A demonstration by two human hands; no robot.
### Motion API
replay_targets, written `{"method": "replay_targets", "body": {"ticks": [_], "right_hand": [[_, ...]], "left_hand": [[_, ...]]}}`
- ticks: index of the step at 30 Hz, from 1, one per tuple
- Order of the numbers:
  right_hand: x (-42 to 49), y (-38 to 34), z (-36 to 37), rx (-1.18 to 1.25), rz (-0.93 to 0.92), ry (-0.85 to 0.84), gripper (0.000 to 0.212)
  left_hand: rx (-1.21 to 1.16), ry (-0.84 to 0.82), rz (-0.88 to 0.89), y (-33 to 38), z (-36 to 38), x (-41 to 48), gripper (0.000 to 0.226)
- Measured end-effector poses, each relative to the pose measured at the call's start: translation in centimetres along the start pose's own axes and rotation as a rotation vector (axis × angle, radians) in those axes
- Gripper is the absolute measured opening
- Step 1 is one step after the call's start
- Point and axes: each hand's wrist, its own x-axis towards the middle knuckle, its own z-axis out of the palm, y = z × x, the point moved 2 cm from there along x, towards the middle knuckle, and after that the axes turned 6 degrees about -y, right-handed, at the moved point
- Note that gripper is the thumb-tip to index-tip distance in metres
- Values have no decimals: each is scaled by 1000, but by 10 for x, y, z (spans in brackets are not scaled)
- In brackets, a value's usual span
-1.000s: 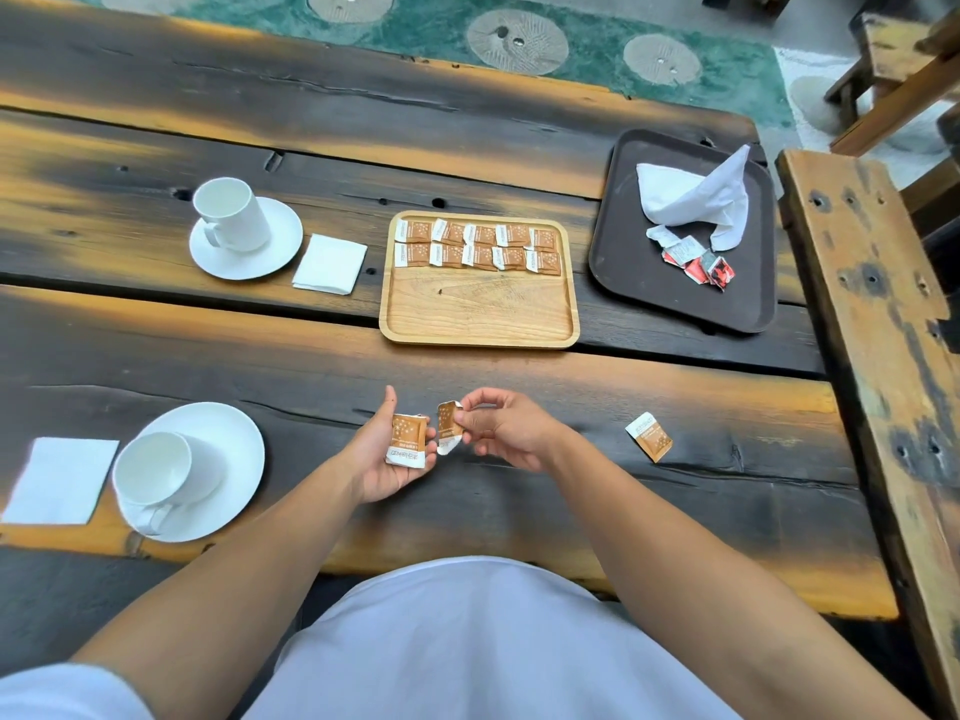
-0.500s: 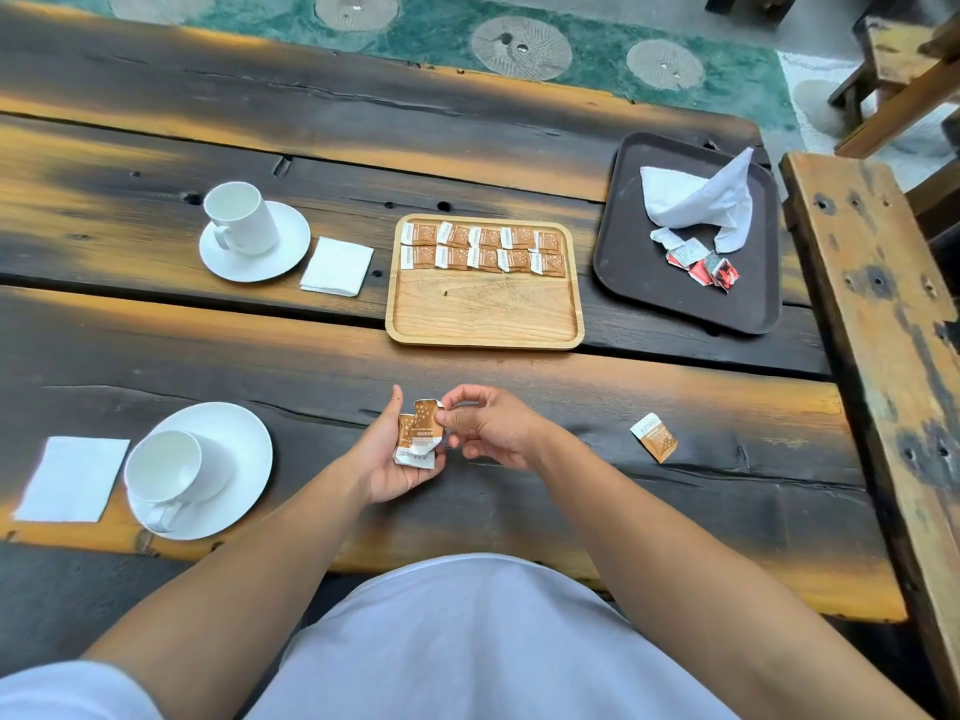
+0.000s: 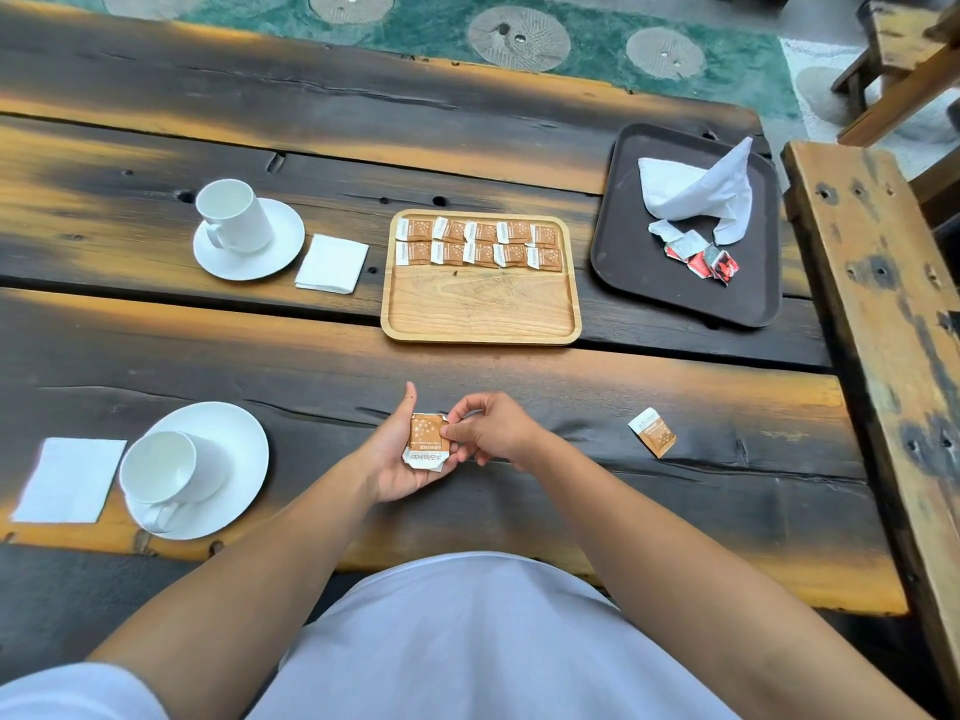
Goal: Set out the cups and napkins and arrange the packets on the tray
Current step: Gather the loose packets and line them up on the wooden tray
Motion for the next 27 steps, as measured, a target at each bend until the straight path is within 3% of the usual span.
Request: {"method": "replay_targets", "body": {"ticks": [10, 20, 27], "right_hand": [[7, 9, 0, -112, 51, 138, 17], [9, 21, -18, -254, 64, 223, 27], [3, 32, -60, -226, 182, 273, 29]], "left_hand": [[36, 40, 19, -6, 7, 7, 83], [121, 53, 18, -17, 21, 17, 55], [117, 26, -6, -19, 26, 37, 66]]}}
